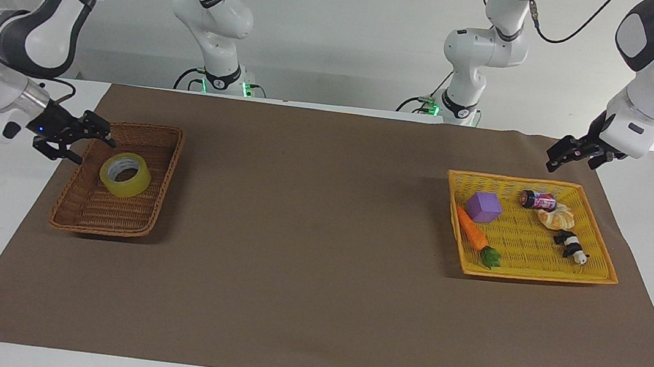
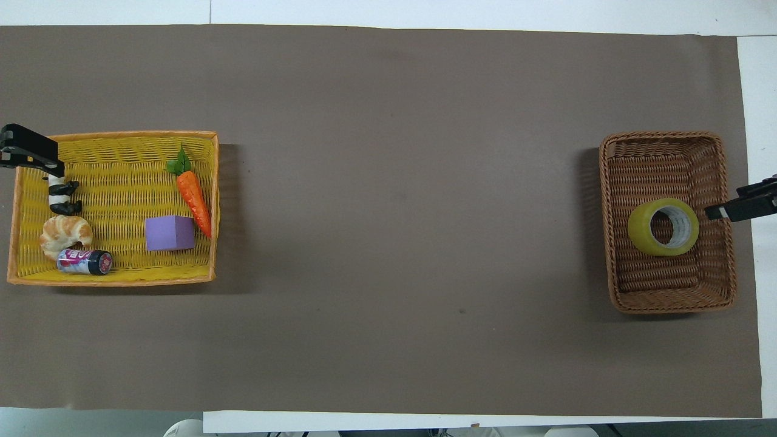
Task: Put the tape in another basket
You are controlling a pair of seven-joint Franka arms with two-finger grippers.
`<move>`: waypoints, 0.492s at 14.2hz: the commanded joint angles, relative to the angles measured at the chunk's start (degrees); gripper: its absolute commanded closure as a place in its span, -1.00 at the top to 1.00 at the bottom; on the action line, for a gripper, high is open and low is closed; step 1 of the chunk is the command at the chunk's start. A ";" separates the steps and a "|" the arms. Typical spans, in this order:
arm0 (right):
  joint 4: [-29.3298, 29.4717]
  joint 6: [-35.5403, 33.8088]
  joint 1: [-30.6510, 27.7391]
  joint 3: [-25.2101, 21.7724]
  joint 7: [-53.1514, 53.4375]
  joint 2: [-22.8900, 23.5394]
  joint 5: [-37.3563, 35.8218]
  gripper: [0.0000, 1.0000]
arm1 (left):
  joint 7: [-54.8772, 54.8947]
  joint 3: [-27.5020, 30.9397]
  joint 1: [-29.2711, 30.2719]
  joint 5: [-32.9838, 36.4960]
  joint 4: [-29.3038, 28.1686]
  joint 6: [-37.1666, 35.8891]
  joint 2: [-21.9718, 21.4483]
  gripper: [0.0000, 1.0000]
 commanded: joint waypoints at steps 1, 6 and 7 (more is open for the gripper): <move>-0.27 -0.39 3.85 0.39 12.17 -5.57 -6.32 1.00 | -0.75 -0.09 -0.06 1.15 -1.56 -0.06 -1.44 0.99; 8.22 -14.09 12.98 0.57 32.44 -9.37 -13.26 1.00 | -0.75 -0.09 -0.06 1.15 -1.56 -0.06 -1.44 0.99; 11.64 -15.93 14.65 0.57 32.19 -8.32 -14.94 1.00 | -0.75 -0.01 -0.06 1.15 -1.56 -0.06 -1.44 0.99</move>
